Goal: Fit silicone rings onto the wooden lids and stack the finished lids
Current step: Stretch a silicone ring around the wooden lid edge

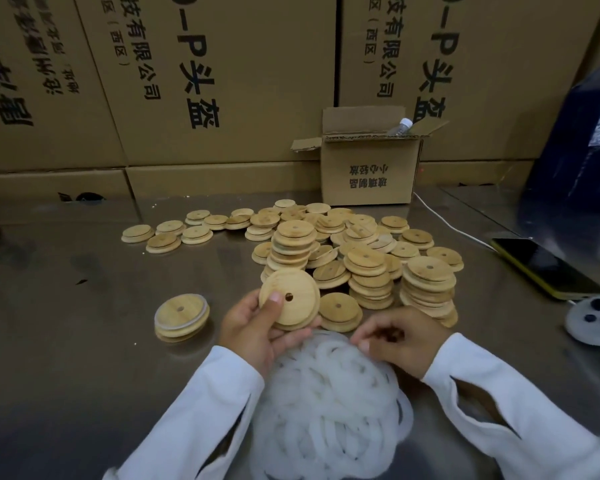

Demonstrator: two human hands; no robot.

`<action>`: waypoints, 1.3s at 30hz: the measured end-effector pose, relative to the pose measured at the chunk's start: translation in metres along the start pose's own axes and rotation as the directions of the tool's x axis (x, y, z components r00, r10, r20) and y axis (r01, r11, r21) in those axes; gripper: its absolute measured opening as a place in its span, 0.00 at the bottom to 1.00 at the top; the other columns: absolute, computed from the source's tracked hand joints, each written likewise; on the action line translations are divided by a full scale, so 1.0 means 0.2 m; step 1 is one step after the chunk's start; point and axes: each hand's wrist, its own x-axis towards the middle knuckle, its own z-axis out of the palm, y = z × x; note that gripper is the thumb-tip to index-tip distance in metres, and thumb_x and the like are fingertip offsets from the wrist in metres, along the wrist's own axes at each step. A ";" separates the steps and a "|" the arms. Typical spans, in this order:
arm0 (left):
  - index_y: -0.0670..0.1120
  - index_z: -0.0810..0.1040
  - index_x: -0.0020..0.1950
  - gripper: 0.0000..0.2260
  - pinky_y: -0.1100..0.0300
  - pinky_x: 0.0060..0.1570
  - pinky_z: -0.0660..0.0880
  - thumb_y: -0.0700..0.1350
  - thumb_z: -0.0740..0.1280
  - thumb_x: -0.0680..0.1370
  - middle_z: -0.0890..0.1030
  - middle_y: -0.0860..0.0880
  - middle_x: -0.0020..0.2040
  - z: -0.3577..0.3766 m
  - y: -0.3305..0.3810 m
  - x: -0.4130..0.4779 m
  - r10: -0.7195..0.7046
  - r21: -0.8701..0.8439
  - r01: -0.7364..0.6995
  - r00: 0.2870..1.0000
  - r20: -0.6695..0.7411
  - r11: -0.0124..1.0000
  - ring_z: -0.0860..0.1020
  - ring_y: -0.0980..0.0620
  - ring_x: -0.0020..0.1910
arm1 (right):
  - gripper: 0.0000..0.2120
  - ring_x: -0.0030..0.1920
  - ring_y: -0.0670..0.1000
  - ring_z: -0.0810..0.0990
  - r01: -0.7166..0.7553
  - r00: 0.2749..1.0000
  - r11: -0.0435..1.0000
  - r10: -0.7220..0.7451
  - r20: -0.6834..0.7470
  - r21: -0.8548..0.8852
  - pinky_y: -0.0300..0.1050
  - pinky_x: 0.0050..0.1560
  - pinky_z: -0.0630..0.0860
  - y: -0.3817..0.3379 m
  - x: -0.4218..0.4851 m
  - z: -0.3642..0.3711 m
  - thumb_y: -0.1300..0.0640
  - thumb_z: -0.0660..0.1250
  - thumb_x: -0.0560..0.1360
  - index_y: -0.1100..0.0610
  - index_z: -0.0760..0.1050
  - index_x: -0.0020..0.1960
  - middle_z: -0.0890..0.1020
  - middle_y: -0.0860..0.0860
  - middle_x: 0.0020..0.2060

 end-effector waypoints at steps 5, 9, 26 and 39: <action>0.38 0.74 0.53 0.09 0.58 0.27 0.78 0.43 0.62 0.77 0.82 0.35 0.44 -0.02 0.02 -0.01 -0.044 -0.040 0.042 0.998 -0.035 0.998 0.82 0.37 0.36 | 0.08 0.34 0.42 0.74 0.026 0.999 0.999 -0.027 0.019 0.022 0.35 0.40 0.73 0.02 -0.01 0.00 0.57 0.75 0.65 0.44 0.81 0.37 0.80 0.44 0.32; 0.40 0.75 0.52 0.09 0.59 0.29 0.79 0.44 0.63 0.76 0.84 0.40 0.40 -0.04 0.00 -0.01 -0.043 0.029 0.043 0.999 0.020 0.999 0.83 0.38 0.37 | 0.09 0.32 0.39 0.76 0.104 0.991 0.995 -0.103 -0.081 -0.001 0.33 0.37 0.72 0.00 0.00 0.02 0.58 0.76 0.64 0.45 0.81 0.33 0.81 0.43 0.29; 0.39 0.75 0.58 0.23 0.51 0.37 0.80 0.51 0.63 0.69 0.81 0.34 0.51 0.00 -0.01 -0.03 -0.126 -0.033 0.135 0.973 0.191 0.990 0.81 0.35 0.47 | 0.03 0.29 0.42 0.76 0.319 0.914 0.825 -0.139 -0.381 0.466 0.32 0.33 0.73 -0.18 -0.02 0.14 0.63 0.71 0.63 0.56 0.78 0.33 0.81 0.48 0.27; 0.44 0.73 0.60 0.19 0.51 0.49 0.79 0.44 0.64 0.70 0.80 0.46 0.51 0.04 -0.06 -0.09 -0.025 0.291 -0.091 0.928 0.372 0.952 0.79 0.43 0.54 | 0.03 0.31 0.46 0.74 0.319 0.884 0.852 -0.110 -0.454 0.414 0.34 0.33 0.73 -0.19 -0.03 0.11 0.58 0.72 0.62 0.50 0.81 0.32 0.79 0.49 0.28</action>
